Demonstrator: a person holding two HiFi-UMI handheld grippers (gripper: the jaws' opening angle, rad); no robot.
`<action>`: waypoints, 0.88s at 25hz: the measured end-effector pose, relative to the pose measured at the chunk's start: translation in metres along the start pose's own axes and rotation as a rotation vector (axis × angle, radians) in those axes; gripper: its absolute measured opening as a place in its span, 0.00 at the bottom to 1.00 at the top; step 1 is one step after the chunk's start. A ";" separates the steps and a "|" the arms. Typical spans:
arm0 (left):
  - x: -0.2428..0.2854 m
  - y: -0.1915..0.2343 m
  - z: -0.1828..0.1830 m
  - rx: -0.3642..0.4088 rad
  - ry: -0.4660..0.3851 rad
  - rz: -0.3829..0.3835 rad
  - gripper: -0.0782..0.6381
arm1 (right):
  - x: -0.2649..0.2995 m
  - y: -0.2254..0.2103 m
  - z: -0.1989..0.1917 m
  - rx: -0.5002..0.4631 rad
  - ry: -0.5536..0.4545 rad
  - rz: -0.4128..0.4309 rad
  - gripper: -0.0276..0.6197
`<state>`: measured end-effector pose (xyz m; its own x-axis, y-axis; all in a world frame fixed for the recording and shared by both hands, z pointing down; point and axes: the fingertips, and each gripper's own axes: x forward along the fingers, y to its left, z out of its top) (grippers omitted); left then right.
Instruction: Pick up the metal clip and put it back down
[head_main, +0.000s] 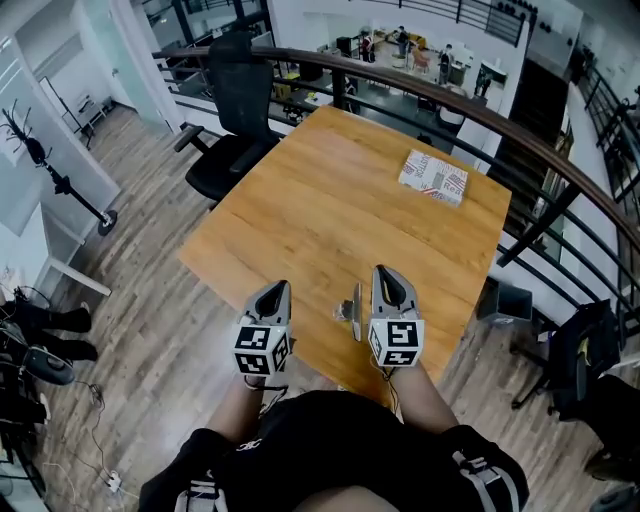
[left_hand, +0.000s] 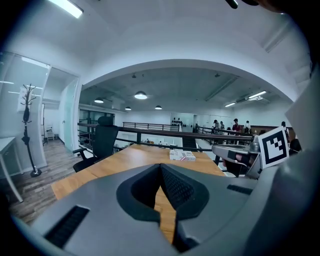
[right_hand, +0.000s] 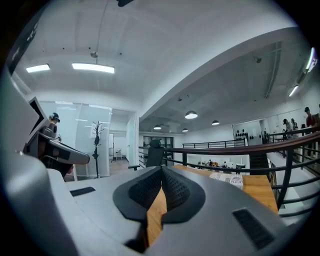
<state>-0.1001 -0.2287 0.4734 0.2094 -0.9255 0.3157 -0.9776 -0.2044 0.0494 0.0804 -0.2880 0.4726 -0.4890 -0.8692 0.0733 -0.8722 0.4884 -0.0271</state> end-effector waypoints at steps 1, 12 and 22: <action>0.004 0.002 -0.002 -0.007 0.009 -0.003 0.13 | 0.004 -0.001 -0.003 0.002 0.011 -0.001 0.07; 0.043 0.025 -0.009 0.010 0.026 -0.147 0.13 | 0.025 0.011 -0.036 -0.021 0.096 -0.104 0.07; 0.057 0.063 -0.021 -0.033 0.030 -0.180 0.13 | 0.056 0.043 -0.067 -0.050 0.146 -0.043 0.26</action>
<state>-0.1499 -0.2873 0.5142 0.3809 -0.8649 0.3270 -0.9246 -0.3547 0.1387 0.0166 -0.3106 0.5423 -0.4409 -0.8707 0.2177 -0.8889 0.4573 0.0288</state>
